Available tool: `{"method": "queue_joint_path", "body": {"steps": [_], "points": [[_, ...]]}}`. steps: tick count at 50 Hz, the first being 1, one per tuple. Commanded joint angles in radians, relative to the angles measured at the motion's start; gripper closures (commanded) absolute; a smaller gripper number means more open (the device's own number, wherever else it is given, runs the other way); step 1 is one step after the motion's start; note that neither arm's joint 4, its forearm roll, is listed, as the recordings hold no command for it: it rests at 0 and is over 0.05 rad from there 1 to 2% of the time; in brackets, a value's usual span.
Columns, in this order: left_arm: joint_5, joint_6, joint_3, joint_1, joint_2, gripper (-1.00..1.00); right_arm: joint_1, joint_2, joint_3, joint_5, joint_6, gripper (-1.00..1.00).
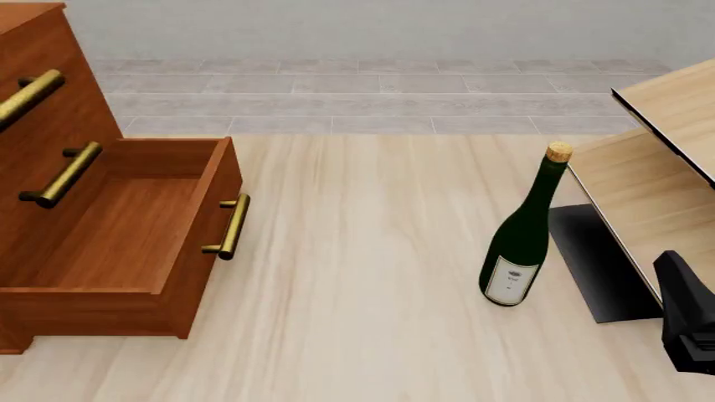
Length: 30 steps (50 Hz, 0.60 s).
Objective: Put the bowl on top of the cabinet.
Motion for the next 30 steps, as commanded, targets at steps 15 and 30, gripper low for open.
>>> {"method": "queue_joint_path", "body": {"steps": [15,30], "points": [[-0.061,0.038,0.020,0.001,0.045,1.00,0.000,0.000,0.000,0.000,0.000,-1.00],[-0.076,0.047,0.029,0.009,0.065,1.00,0.000,0.000,0.000,0.000,0.000,-1.00]]}}
